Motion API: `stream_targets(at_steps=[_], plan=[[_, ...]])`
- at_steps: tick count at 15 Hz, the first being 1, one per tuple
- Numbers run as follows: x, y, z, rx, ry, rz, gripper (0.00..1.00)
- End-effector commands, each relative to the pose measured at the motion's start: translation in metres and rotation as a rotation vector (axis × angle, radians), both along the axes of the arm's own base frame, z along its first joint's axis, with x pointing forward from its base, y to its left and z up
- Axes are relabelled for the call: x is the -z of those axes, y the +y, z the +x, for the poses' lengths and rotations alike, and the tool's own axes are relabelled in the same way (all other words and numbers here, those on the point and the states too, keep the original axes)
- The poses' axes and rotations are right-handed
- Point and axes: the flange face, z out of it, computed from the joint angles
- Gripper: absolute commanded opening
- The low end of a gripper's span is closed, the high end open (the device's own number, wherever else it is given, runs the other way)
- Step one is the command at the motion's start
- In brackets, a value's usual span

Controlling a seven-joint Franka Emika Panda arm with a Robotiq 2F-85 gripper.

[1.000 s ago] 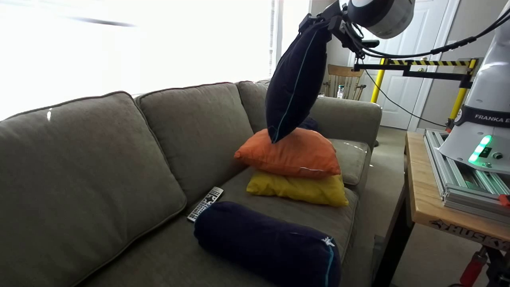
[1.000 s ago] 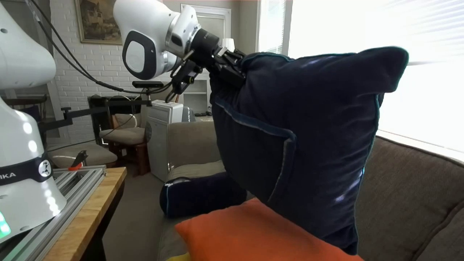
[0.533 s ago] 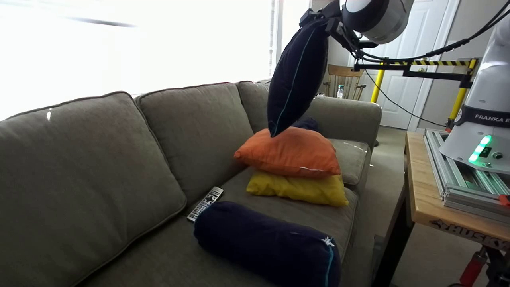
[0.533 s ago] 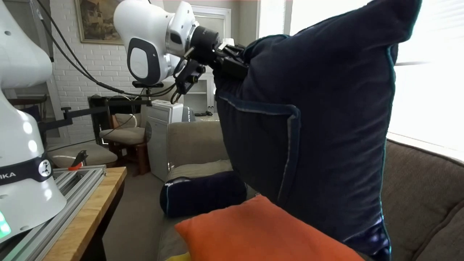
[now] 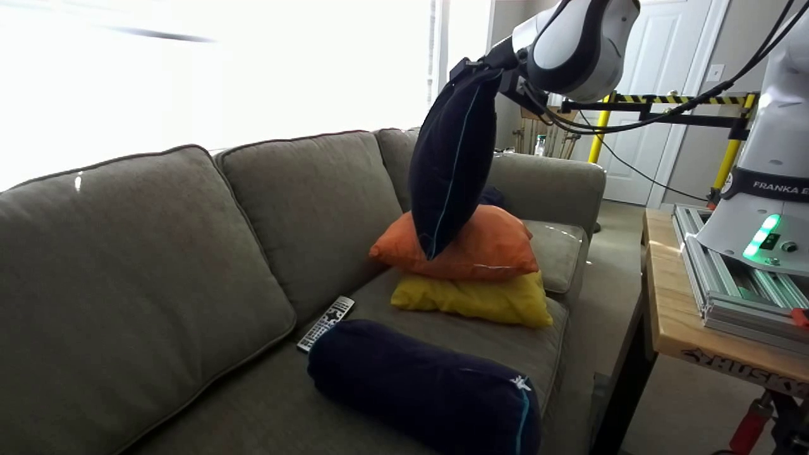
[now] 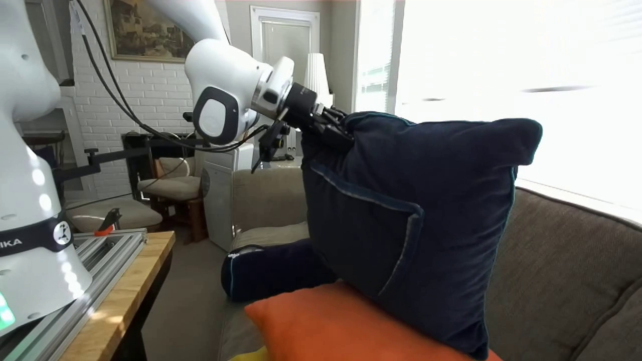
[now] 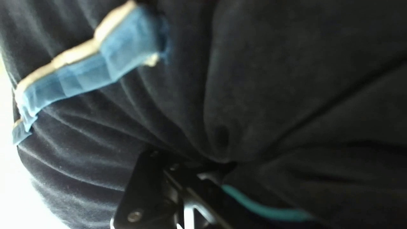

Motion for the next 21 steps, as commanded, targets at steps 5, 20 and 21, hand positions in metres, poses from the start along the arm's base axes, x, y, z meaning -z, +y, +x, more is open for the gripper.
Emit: stream_targets(at_steps=[5,20,21], plan=[[0.032,-0.007,-0.017,-0.001,-0.009,-0.075,0.00],[0.162,-0.015,-0.055,-0.018,0.356,-0.024,0.00],[0.174,-0.019,-0.058,-0.011,0.401,0.011,0.00]])
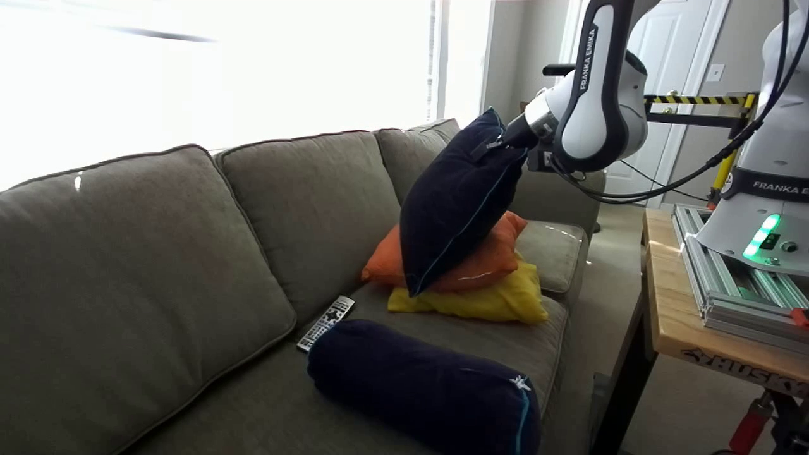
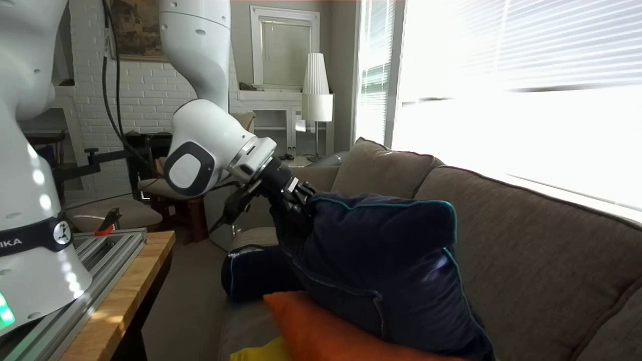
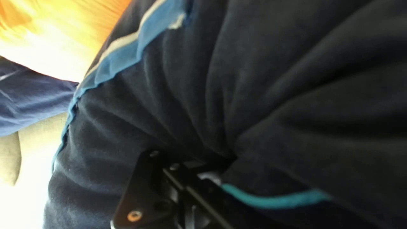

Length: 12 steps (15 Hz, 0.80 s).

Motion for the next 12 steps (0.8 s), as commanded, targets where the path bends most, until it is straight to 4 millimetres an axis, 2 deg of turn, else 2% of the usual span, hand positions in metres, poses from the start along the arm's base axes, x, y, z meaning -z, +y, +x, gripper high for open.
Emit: stream_targets(at_steps=[1,6,11,12], plan=[[0.049,-0.017,-0.011,0.028,0.153,0.100,0.00],[0.087,-0.035,-0.018,0.083,0.337,0.224,0.00],[0.106,-0.061,-0.020,0.201,0.501,0.359,0.00],[0.108,-0.065,-0.020,0.226,0.534,0.388,0.05]])
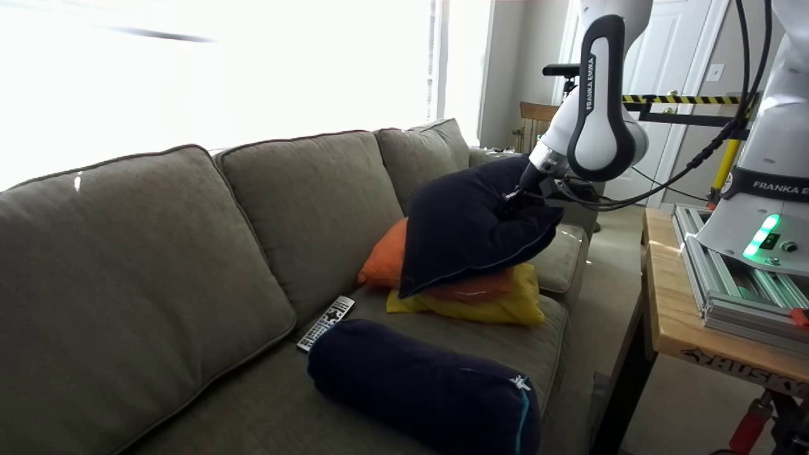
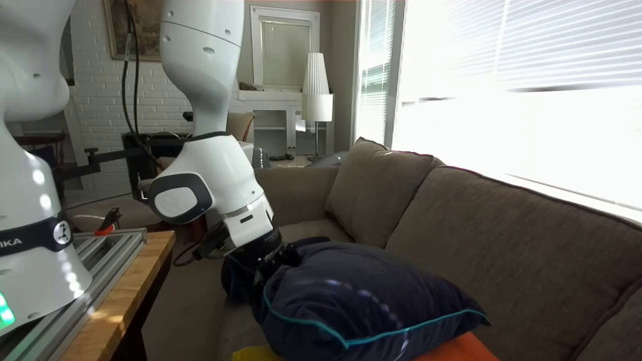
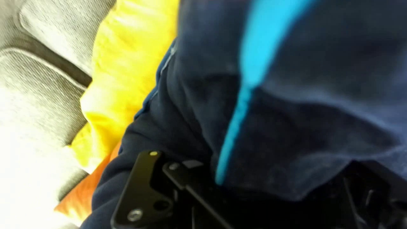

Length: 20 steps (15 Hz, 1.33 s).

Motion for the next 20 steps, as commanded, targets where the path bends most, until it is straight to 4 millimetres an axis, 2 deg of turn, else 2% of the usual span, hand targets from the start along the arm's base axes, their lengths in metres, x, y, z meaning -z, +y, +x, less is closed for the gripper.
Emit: stream_targets(at_steps=[1,4,11,13,20], plan=[[0.017,-0.014,0.003,0.091,0.130,0.111,0.26],[0.024,-0.021,0.003,0.165,0.213,0.186,0.47],[0.020,-0.025,0.005,0.242,0.290,0.302,0.96],[0.012,-0.019,0.007,0.233,0.289,0.330,1.00],[-0.014,0.005,0.020,0.182,0.288,0.392,1.00]])
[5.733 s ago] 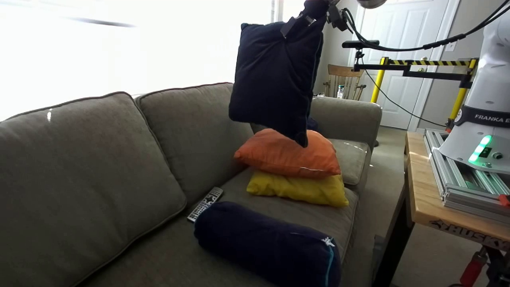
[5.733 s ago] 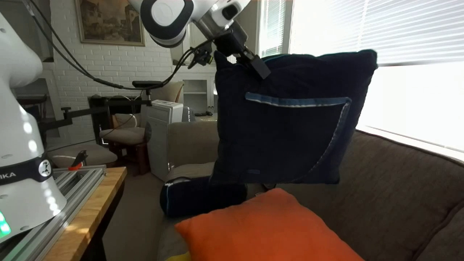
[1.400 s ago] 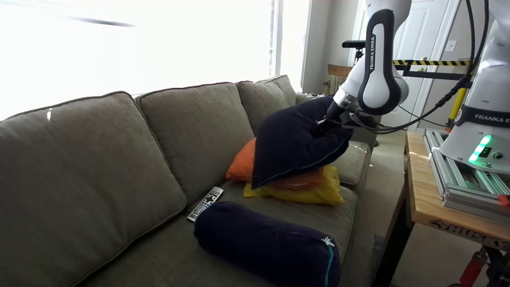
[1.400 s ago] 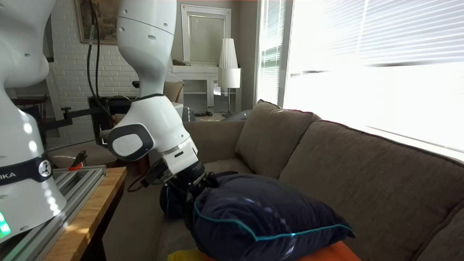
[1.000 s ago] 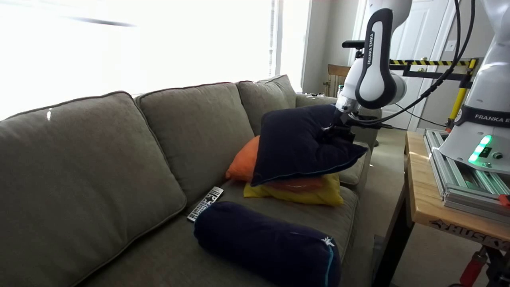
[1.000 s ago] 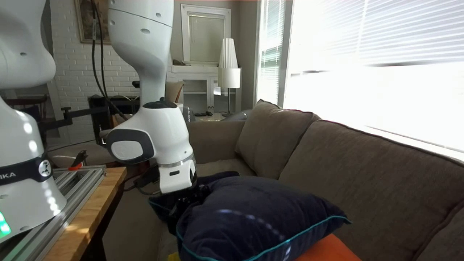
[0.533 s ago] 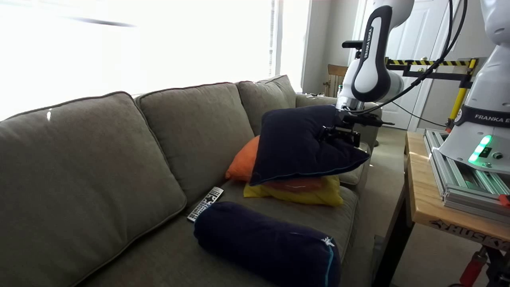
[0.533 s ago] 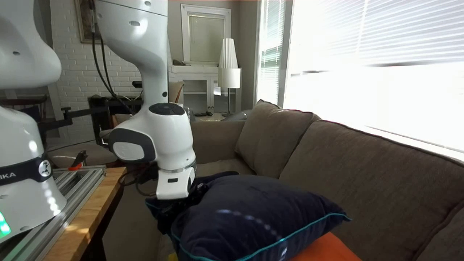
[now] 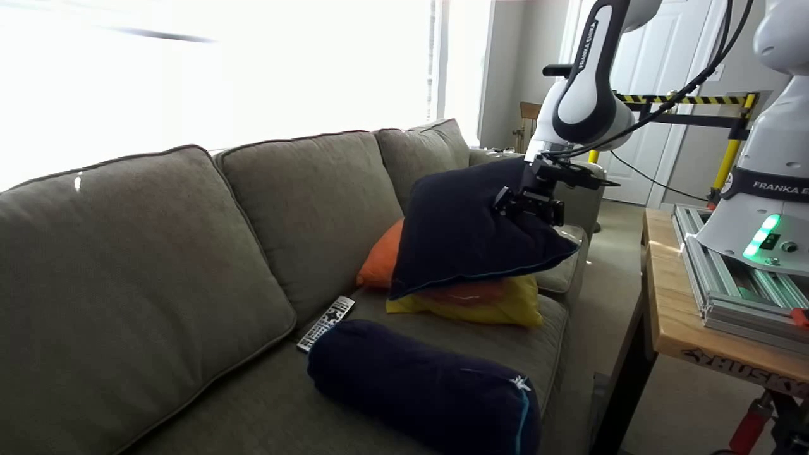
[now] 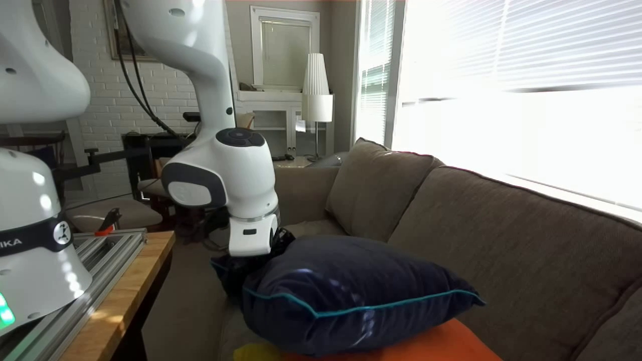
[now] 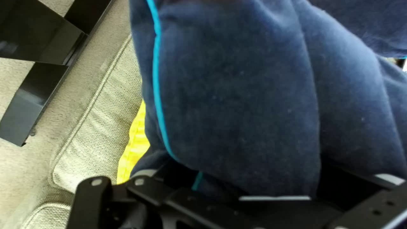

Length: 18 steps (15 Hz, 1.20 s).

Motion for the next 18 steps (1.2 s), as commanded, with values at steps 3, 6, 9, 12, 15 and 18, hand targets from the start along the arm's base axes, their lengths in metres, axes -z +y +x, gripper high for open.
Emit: stream_targets(at_steps=[3,6,9,12,15,18], plan=[[-0.018,0.005,0.017,0.004,0.002,0.038,1.00],[-0.023,-0.007,0.015,0.041,0.010,0.021,1.00],[-0.033,-0.026,0.014,0.089,0.005,-0.015,1.00],[-0.049,-0.041,0.018,0.120,-0.019,-0.044,1.00],[-0.066,-0.050,0.022,0.127,-0.043,-0.062,1.00],[-0.083,-0.056,0.028,0.134,-0.081,-0.083,1.00]])
